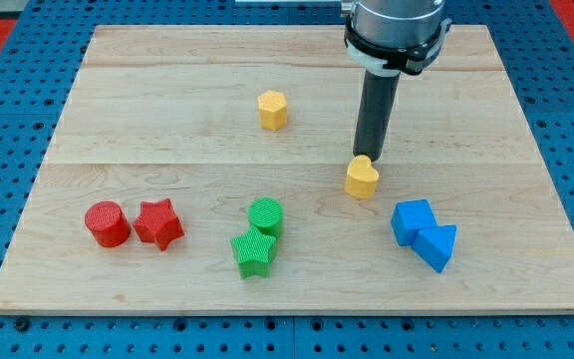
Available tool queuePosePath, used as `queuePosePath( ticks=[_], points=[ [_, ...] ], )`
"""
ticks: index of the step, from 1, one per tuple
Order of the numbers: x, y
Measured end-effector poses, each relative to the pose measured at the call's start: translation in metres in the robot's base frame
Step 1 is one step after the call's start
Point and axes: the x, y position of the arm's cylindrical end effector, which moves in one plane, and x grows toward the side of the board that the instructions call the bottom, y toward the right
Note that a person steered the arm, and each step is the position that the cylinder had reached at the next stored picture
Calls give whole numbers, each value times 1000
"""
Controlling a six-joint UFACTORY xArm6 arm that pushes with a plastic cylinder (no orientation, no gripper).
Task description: Adjust the yellow hexagon diagonally top right to the green circle
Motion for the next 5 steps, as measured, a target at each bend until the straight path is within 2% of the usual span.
queuePosePath(
  ticks=[1, 2, 3, 4, 5],
  points=[
    [-31, -1],
    [-109, -24],
    [-126, -86],
    [-88, -102],
    [-72, -89]
  ],
)
